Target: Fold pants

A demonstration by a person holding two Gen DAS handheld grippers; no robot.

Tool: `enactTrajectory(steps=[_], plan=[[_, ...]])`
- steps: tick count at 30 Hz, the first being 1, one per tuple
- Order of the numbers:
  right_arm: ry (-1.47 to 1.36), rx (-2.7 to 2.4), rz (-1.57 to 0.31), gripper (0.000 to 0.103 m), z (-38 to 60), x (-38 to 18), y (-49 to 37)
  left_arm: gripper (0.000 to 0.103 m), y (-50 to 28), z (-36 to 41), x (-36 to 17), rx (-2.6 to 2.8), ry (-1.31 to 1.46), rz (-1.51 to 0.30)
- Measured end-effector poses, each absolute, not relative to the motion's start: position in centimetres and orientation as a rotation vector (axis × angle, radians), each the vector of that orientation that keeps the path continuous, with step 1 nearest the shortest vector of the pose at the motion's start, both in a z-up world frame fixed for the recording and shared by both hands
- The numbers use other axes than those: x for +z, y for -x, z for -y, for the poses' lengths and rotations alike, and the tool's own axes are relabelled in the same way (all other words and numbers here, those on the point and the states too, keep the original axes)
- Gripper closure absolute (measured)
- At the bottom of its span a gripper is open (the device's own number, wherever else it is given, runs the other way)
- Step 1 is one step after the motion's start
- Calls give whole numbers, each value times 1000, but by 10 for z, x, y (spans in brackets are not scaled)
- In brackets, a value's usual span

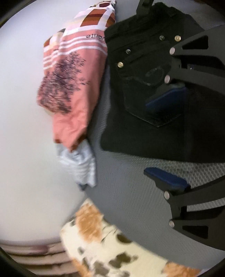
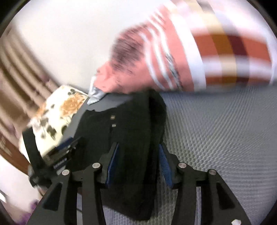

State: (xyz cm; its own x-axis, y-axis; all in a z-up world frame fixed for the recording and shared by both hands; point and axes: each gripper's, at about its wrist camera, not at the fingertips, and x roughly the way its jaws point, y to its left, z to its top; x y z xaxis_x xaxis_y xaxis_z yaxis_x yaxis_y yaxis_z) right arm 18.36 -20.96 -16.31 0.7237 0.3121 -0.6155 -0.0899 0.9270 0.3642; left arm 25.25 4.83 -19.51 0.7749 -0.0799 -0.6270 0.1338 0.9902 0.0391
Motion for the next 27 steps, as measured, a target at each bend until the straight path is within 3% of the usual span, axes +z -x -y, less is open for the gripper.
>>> enactTrajectory(steps=[2, 8, 15, 17, 27], plan=[[-268, 213, -705, 38, 196, -154, -170, 14, -235, -44, -181, -121, -95, -610], [-165, 179, -673, 37, 171, -144, -147, 0, -185, -32, -136, -128, -105, -449], [-203, 176, -610, 37, 174, -115, -115, 0, -128, -22, -81, -67, -126, -304], [-213, 184, -589, 33, 173, -103, -105, 0, -110, -25, -61, -82, -91, -261], [-193, 215, -497, 29, 164, -55, -45, 0, -58, -14, -14, -44, -130, -290]])
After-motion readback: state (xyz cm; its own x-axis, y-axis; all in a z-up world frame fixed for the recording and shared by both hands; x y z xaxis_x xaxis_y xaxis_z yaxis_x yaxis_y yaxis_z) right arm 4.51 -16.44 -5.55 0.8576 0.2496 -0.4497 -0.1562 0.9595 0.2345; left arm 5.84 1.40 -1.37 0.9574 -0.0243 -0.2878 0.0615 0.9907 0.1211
